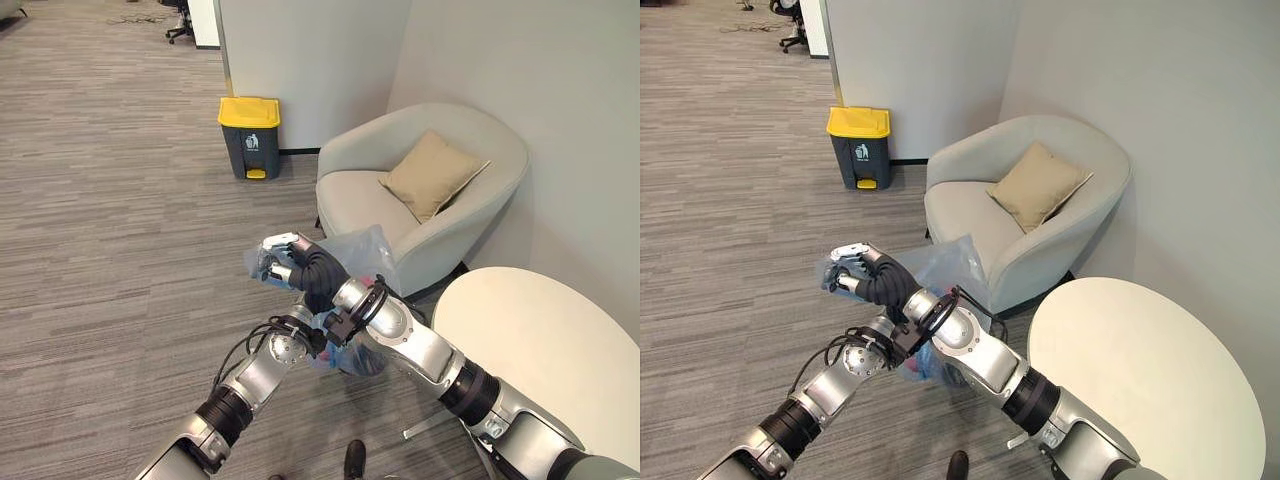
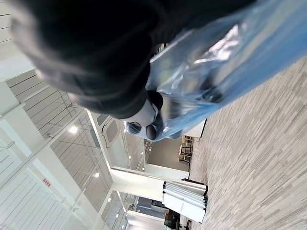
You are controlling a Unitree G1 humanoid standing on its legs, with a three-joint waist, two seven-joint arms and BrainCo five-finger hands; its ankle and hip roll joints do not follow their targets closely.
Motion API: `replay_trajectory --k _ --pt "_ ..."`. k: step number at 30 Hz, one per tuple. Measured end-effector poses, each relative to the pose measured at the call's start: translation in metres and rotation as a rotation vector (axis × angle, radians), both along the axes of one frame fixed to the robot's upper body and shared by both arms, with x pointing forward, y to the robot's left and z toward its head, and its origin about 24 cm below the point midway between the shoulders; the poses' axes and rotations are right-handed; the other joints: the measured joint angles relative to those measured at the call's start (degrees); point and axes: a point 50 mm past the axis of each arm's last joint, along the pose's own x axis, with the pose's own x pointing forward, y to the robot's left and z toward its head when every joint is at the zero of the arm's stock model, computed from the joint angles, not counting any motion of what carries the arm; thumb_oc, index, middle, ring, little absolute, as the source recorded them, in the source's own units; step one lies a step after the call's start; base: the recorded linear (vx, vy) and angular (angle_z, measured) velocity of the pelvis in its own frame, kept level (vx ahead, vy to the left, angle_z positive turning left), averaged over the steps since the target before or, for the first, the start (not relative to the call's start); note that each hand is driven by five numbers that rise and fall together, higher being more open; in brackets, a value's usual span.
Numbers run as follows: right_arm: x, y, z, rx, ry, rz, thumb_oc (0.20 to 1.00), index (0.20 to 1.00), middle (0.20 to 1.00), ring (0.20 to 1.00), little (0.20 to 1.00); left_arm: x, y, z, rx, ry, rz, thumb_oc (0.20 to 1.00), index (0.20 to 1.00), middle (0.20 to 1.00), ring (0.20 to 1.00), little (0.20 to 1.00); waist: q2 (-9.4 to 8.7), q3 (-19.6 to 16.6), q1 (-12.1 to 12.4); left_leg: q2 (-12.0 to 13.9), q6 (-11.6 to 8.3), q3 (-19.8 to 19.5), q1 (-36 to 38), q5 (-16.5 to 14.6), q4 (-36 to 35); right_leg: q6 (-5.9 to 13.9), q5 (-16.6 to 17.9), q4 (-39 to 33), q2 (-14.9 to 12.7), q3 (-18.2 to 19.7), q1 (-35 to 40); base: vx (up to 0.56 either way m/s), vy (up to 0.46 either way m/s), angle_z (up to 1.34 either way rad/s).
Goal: Gather garbage on tea table into small bin, then transfer packed bag to large trash can.
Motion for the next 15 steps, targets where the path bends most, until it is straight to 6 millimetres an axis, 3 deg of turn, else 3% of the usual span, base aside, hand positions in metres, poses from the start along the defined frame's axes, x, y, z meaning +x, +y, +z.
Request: replay_trajectory --k 5,6,7,11,15 --pt "-0.002 -0.004 -0.009 -0.043 -0.012 -0.006 0.2 0.2 0.2 0.2 0.2 -0.009 0.006 -0.004 -0.039 0.022 0.024 0.2 0.2 0.2 0.2 0.2 0.4 -0.3 -0.1 0.0 0.0 0.0 0.0 0.0 0.0 0.0 0.0 0.0 0.0 0.0 0.0 0.0 0.0 0.0" --pt "-0.002 -0.006 -0.012 -0.067 -0.025 -0.014 0.495 0.495 0.495 0.495 0.495 -0.011 0.008 -0.007 -0.053 0.039 0.032 0.2 0.2 0.2 0.2 0.2 0.4 -0.3 -0.1 0.0 0.01 0.0 0.0 0.0 0.0 0.0 0.0 0.0 0.0 0.0 0.0 0.0 0.0 0.0" --pt "-0.002 -0.009 -0.014 -0.09 -0.041 -0.023 1.0 1.0 1.0 1.0 1.0 -0.013 0.01 -0.01 -0.05 0.049 0.033 0.2 0.2 0.2 0.2 0.2 0.41 -0.3 -0.1 0.0 0.01 0.0 0.0 0.0 0.0 0.01 0.0 0.0 0.0 0.0 0.0 0.0 0.0 0.0" --pt "0.006 -0.031 -0.018 -0.191 -0.13 -0.12 1.0 1.0 1.0 1.0 1.0 -0.021 0.03 -0.014 -0.089 0.07 0.11 0.2 0.2 0.2 0.2 0.2 0.48 -0.3 -0.2 0.0 0.02 0.0 0.1 0.0 -0.2 0.03 0.0 0.0 0.0 0.0 0.0 0.0 0.0 0.0" --pt "0.007 -0.049 -0.006 -0.266 -0.276 -0.19 1.0 1.0 1.0 1.0 1.0 -0.023 0.043 -0.012 -0.095 0.061 0.16 0.2 0.2 0.2 0.2 0.2 0.87 -0.2 -0.2 0.0 0.02 0.0 0.2 0.0 -0.4 0.06 0.0 0.0 0.0 0.0 0.0 0.0 0.0 0.0"
